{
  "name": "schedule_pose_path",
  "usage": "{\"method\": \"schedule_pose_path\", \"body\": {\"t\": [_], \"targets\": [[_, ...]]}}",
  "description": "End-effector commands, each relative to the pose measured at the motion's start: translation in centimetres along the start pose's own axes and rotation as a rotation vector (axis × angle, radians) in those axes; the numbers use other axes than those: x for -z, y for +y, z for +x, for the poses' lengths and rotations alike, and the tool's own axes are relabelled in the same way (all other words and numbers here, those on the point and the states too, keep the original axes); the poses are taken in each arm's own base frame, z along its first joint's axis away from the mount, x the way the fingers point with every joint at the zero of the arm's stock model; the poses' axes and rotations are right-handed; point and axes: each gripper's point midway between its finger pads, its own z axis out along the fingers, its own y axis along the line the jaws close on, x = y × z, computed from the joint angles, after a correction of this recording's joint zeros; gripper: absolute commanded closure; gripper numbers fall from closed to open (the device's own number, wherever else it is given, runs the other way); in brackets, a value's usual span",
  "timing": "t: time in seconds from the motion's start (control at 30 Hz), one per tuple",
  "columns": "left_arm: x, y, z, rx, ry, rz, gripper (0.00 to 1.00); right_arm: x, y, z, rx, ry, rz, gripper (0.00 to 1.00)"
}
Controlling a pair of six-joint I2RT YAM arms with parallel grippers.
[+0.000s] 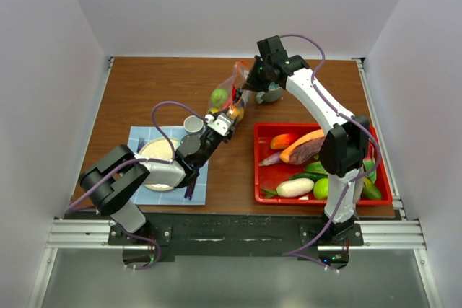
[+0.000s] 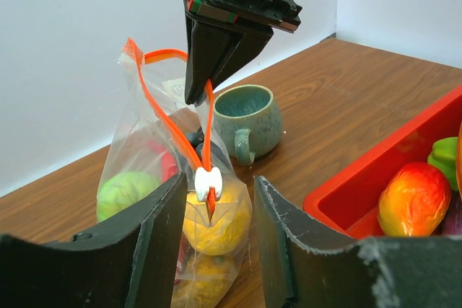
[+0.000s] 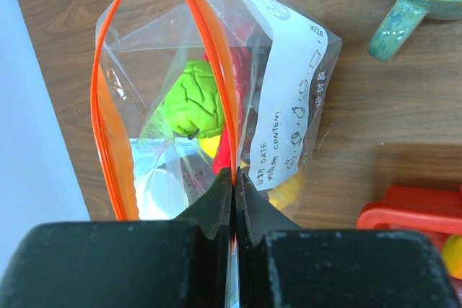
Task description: Place the food in the zip-top bag and seal the zipper
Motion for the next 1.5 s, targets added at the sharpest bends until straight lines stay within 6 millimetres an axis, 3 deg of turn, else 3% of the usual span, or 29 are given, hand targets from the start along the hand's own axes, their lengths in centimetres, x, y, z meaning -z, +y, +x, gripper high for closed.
{"method": "schedule_pose_path", "body": {"t": [0.0, 0.33, 0.7, 0.83, 0.9, 0.93, 1.33, 1.37, 1.47], "targets": [[-0.2, 1.5, -3.7, 0.042, -0.157, -0.066, 0.53, 2.4, 2.4, -1.3, -0.002, -0.045, -0.071, 1.00], [0.2, 2.5, -3.0, 0.030, -0.149, -0.107, 0.57, 2.3, 2.4, -1.3, -0.003, -0.040, -0.073, 1.00], [0.4, 3.0, -3.6, 0.029, -0.181, -0.127, 0.70, 2.2, 2.3, -1.1, -0.004, -0.035, -0.071, 1.00], [0.7, 3.2, -4.7, 0.028, -0.216, -0.129, 0.82, 2.1, 2.0, -0.8, -0.001, -0.031, -0.067, 1.00], [0.7, 3.2, -5.2, 0.023, -0.226, -0.125, 0.91, 2.0, 1.7, -0.6, 0.002, -0.027, -0.062, 1.00], [0.8, 3.2, -5.5, 0.023, -0.233, -0.123, 1.00, 1.9, 1.7, -0.6, 0.002, -0.029, -0.062, 1.00], [1.0, 3.4, -7.5, 0.032, -0.291, -0.113, 1.00, 2.3, 0.3, 0.5, 0.044, -0.017, -0.047, 1.00], [1.0, 3.3, -7.5, 0.033, -0.290, -0.106, 1.00, 2.4, 0.2, 0.5, 0.054, -0.017, -0.045, 0.98], [1.0, 3.1, -7.7, 0.040, -0.295, -0.093, 1.00, 3.5, 0.2, 0.5, 0.077, -0.024, -0.042, 0.77]]}}
